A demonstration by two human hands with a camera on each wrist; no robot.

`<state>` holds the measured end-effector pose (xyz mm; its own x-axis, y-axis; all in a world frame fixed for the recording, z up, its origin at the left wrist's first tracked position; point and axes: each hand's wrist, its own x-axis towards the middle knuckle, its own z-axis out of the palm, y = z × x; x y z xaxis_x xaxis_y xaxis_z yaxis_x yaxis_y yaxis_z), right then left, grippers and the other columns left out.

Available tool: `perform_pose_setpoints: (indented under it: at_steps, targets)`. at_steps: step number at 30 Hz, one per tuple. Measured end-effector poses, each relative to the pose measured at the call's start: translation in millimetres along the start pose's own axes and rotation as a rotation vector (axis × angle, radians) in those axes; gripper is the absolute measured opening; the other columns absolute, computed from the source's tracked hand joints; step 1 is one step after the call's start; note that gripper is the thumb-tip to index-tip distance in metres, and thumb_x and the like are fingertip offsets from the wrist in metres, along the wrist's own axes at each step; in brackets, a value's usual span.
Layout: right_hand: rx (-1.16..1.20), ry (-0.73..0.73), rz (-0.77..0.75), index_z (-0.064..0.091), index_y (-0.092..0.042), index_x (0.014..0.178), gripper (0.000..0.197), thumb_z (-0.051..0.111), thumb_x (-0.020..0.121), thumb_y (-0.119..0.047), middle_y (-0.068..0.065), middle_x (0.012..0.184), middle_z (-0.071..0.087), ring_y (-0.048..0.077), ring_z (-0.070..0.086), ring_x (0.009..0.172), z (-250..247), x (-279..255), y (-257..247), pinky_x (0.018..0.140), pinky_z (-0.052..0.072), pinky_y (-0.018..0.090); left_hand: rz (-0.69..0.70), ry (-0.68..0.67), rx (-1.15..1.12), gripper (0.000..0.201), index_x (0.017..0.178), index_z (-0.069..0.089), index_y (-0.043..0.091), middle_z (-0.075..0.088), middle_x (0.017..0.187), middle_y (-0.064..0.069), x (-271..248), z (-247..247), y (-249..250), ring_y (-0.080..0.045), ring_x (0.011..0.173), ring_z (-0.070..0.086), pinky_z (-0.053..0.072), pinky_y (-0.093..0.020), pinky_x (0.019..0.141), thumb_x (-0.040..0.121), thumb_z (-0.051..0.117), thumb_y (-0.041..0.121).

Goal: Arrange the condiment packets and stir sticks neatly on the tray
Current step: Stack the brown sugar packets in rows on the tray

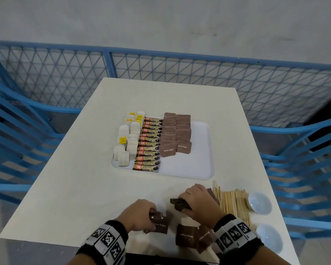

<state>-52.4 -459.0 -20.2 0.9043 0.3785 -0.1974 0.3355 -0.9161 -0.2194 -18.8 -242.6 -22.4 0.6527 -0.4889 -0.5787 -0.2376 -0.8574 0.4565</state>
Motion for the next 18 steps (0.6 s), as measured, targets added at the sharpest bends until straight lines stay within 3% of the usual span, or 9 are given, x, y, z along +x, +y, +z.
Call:
perform_pose_setpoints:
  at_steps: [4, 6, 8, 10, 11, 14, 16, 18]
  targets:
    - [0.192, 0.02, 0.042, 0.059, -0.018, 0.116, 0.036, 0.056, 0.086, -0.037, -0.001, 0.11, 0.063, 0.017, 0.051, 0.104, -8.0, 2.4, 4.7, 0.1, 0.027, 0.026, -0.028, 0.064, -0.211, 0.016, 0.078, 0.059, 0.024, 0.064, 0.088, 0.003, -3.7, -8.6, -13.2, -0.017, 0.085, 0.062, 0.049, -0.026, 0.074, 0.068, 0.07, 0.02]
    - [0.296, 0.031, 0.085, 0.06, -0.018, 0.115, 0.034, 0.059, 0.085, -0.035, -0.003, 0.11, 0.064, 0.016, 0.053, 0.102, -12.5, 2.7, 6.9, 0.092, 0.032, 0.022, -0.051, 0.129, -0.412, 0.021, 0.081, 0.065, 0.018, 0.069, 0.086, -0.002, -5.2, -14.9, -17.9, -0.018, 0.08, 0.066, 0.054, -0.032, 0.076, 0.062, 0.072, 0.021]
    - [0.397, 0.025, 0.136, 0.062, -0.016, 0.113, 0.03, 0.06, 0.086, -0.029, -0.002, 0.109, 0.065, 0.014, 0.055, 0.101, -17.7, 4.1, 7.5, 0.086, 0.036, 0.019, -0.057, 0.168, -0.609, 0.025, 0.084, 0.065, 0.007, 0.07, 0.077, -0.007, -7.0, -20.4, -18.0, -0.017, 0.068, 0.067, 0.056, -0.029, 0.066, 0.063, 0.075, 0.016]
    - [0.482, 0.021, 0.166, 0.063, -0.015, 0.11, 0.026, 0.059, 0.087, -0.023, -0.003, 0.105, 0.065, 0.01, 0.056, 0.097, -22.0, 5.8, 6.9, 0.082, 0.04, 0.014, -0.051, 0.176, -0.761, 0.022, 0.081, 0.061, 0.006, 0.067, 0.069, -0.007, -9.1, -24.9, -14.7, -0.013, 0.06, 0.063, 0.044, -0.017, 0.051, 0.066, 0.076, 0.012]
    - [0.526, 0.03, 0.175, 0.064, -0.014, 0.108, 0.023, 0.06, 0.087, -0.021, -0.005, 0.1, 0.065, 0.006, 0.056, 0.091, -23.4, 6.5, 6.4, 0.077, 0.04, 0.01, -0.049, 0.175, -0.829, 0.025, 0.081, 0.061, 0.007, 0.067, 0.069, -0.006, -9.3, -26.6, -13.6, -0.013, 0.061, 0.062, 0.039, -0.017, 0.05, 0.063, 0.076, 0.016]
    - [0.674, 0.073, 0.227, 0.067, -0.015, 0.1, 0.016, 0.062, 0.085, -0.018, -0.016, 0.087, 0.061, -0.006, 0.055, 0.079, -28.3, 7.5, 4.5, 0.071, 0.04, 0.004, -0.048, 0.164, -0.993, 0.037, 0.087, 0.062, 0.007, 0.069, 0.078, -0.012, -8.7, -27.6, -10.9, -0.019, 0.07, 0.064, 0.041, -0.021, 0.057, 0.057, 0.075, 0.023]
    - [0.757, 0.105, 0.251, 0.066, -0.021, 0.096, 0.012, 0.063, 0.085, -0.019, -0.017, 0.086, 0.062, -0.005, 0.057, 0.081, -32.2, 8.7, 4.0, 0.072, 0.042, 0.007, -0.031, 0.126, -1.123, 0.034, 0.093, 0.062, 0.007, 0.07, 0.089, -0.019, -9.1, -27.7, -7.7, -0.024, 0.077, 0.065, 0.053, -0.029, 0.071, 0.062, 0.072, 0.016]
    - [0.834, 0.144, 0.265, 0.064, -0.023, 0.091, 0.008, 0.065, 0.085, -0.019, -0.014, 0.085, 0.065, 0.0, 0.06, 0.083, -36.1, 11.3, 4.0, 0.074, 0.046, 0.014, -0.023, 0.104, -1.22, 0.032, 0.098, 0.061, 0.007, 0.069, 0.096, -0.021, -9.6, -28.6, -5.1, -0.026, 0.083, 0.066, 0.054, -0.04, 0.086, 0.067, 0.069, 0.01]
